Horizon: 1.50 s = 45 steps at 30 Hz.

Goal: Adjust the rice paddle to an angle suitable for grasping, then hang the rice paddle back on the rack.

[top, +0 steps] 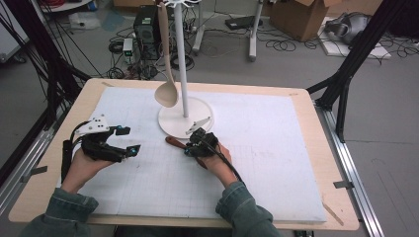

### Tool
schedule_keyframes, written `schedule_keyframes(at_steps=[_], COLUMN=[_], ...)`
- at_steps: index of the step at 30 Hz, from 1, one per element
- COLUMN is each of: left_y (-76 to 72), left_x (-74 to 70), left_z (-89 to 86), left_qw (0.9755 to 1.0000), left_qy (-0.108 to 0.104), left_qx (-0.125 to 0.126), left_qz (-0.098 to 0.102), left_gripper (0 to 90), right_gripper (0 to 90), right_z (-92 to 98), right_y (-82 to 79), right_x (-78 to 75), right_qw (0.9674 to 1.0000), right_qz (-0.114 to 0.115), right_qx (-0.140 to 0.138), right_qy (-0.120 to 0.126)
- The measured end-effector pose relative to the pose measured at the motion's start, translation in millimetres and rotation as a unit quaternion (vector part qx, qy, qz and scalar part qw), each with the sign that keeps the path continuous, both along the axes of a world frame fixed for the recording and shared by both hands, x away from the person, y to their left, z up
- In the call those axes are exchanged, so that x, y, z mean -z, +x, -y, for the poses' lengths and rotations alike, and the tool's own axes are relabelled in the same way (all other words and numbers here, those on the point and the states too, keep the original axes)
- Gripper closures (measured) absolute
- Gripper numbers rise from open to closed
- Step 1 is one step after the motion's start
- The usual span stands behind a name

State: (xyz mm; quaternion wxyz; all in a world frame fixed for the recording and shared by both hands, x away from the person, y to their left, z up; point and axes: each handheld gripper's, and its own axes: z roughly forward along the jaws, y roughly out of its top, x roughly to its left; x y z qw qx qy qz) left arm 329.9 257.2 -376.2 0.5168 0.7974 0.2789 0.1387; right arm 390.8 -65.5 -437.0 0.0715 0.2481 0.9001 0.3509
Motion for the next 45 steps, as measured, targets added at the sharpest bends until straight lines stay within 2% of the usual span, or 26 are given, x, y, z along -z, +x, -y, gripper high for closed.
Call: schedule_keyframes(at_steps=[9,18,26,38,45], left_y=[1.5,2.3,2.9,3.1,2.6], left_x=[1.2,3.4,5.4,12.9,18.4], left_z=[-1.0,2.3,7.4,21.4,31.8], left_qw=[1.0000,1.0000,0.9999,0.9994,0.9988], left_qy=[0.000,0.000,0.001,0.000,0.005], left_qx=[0.000,0.005,0.011,0.028,0.042], left_qz=[-0.001,-0.003,-0.005,-0.018,-0.027], left_gripper=[18.7,19.4,19.9,22.3,25.3], right_gripper=[77.7,77.8,77.9,77.9,77.9], right_z=[8.2,10.0,14.6,23.2,22.4], right_y=[-8.1,-19.0,-26.1,-36.1,-44.9], right_x=[-2.0,-12.5,-15.7,-18.1,-19.7], right_qw=[0.9994,0.9985,0.9972,0.9956,0.9939], right_qz=[-0.017,-0.008,-0.005,-0.003,0.005], right_qx=[-0.009,-0.025,-0.026,-0.022,-0.030], right_qy=[0.028,0.048,0.070,0.091,0.106])
